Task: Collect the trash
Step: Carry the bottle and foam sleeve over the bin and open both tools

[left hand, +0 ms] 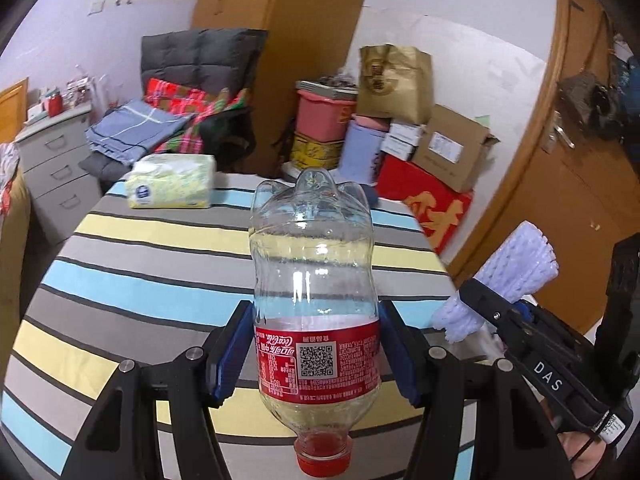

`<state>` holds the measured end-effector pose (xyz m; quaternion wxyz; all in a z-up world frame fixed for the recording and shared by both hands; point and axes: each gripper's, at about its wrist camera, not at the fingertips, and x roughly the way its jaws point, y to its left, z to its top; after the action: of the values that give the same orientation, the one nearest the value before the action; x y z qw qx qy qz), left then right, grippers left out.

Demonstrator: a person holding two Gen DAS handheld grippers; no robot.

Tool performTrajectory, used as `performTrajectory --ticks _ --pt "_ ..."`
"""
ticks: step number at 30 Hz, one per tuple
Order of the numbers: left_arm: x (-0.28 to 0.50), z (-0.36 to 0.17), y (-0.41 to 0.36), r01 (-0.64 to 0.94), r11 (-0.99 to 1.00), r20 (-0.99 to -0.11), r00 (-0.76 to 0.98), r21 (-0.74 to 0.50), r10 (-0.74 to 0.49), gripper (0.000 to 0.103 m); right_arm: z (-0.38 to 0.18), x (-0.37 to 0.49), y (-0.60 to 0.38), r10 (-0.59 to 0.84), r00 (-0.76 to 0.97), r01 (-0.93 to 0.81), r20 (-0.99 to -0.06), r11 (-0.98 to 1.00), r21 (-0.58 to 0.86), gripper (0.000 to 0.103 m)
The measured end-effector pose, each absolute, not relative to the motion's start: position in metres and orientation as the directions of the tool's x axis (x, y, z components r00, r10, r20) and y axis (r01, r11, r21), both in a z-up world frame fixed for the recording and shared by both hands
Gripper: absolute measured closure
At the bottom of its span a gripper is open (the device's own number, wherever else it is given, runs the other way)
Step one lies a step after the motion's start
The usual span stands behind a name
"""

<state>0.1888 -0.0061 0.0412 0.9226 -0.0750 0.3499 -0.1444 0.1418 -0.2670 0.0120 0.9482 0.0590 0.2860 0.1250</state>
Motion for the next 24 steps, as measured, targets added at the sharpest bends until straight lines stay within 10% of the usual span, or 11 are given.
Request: performTrajectory --ticks 24 --pt "0.161 0.050 -0.209 0.522 0.826 -0.615 0.585 -0.212 -0.528 0.041 0.008 0.091 -0.414 -0.004 0.847 0.130 -0.531 0.971 0.199 0.076"
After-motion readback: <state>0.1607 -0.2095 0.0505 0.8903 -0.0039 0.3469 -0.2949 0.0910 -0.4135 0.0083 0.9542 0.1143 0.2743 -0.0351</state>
